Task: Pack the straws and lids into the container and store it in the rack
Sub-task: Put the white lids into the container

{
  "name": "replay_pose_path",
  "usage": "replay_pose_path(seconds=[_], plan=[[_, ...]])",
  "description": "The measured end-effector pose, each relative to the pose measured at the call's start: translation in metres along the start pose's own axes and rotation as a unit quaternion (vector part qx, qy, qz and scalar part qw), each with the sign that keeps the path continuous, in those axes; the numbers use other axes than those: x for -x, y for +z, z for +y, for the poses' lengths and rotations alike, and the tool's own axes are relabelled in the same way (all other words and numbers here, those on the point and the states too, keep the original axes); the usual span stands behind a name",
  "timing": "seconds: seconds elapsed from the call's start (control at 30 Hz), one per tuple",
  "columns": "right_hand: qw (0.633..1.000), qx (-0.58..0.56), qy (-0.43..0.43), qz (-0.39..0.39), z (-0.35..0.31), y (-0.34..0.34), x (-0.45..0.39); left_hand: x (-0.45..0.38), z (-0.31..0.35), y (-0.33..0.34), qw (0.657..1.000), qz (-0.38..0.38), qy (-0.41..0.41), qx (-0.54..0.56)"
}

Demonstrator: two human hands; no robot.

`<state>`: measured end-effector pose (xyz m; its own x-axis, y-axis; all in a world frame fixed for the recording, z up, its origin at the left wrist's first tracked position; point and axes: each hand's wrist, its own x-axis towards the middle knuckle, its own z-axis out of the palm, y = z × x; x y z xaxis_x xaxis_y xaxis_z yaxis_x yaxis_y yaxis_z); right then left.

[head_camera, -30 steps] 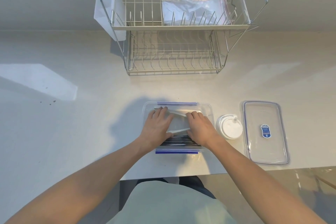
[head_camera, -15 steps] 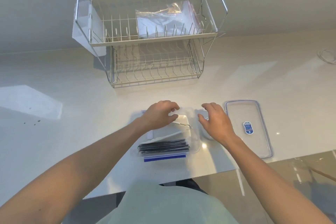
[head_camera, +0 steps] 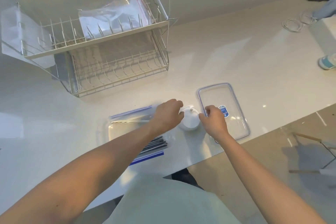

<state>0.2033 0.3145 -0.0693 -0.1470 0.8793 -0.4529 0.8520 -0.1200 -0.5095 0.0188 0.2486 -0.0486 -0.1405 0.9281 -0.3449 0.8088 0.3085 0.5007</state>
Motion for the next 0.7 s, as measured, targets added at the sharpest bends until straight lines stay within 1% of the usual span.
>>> replay_pose_path(seconds=[0.1, 0.17, 0.23, 0.33, 0.4, 0.53, 0.63, 0.7], plan=[[0.999, -0.008, 0.023, -0.027, 0.011, 0.003, 0.003, -0.004, 0.012, 0.013, 0.999, -0.051, 0.001, 0.017], [0.998, -0.023, 0.041, -0.052, 0.015, 0.005, 0.003, -0.007, 0.021, 0.021, 0.995, -0.101, -0.001, 0.002], [0.993, -0.048, 0.066, -0.086, 0.016, 0.009, 0.003, -0.01, 0.029, 0.028, 0.992, -0.127, -0.02, -0.016], [0.982, -0.107, 0.109, -0.112, 0.014, 0.018, 0.006, -0.016, 0.035, 0.037, 0.987, -0.135, -0.067, -0.046], [0.97, -0.173, 0.133, -0.109, 0.012, 0.027, 0.006, -0.021, 0.041, 0.038, 0.982, -0.153, -0.106, -0.024], [0.923, -0.308, 0.208, -0.098, 0.009, 0.035, 0.003, -0.024, 0.051, 0.033, 0.983, -0.138, -0.122, -0.025], [0.901, -0.353, 0.231, -0.098, 0.007, 0.031, 0.002, -0.027, 0.049, 0.029, 0.979, -0.146, -0.144, 0.005], [0.895, -0.366, 0.238, -0.097, 0.008, 0.03, 0.001, -0.028, 0.045, 0.028, 0.974, -0.152, -0.164, 0.04]])
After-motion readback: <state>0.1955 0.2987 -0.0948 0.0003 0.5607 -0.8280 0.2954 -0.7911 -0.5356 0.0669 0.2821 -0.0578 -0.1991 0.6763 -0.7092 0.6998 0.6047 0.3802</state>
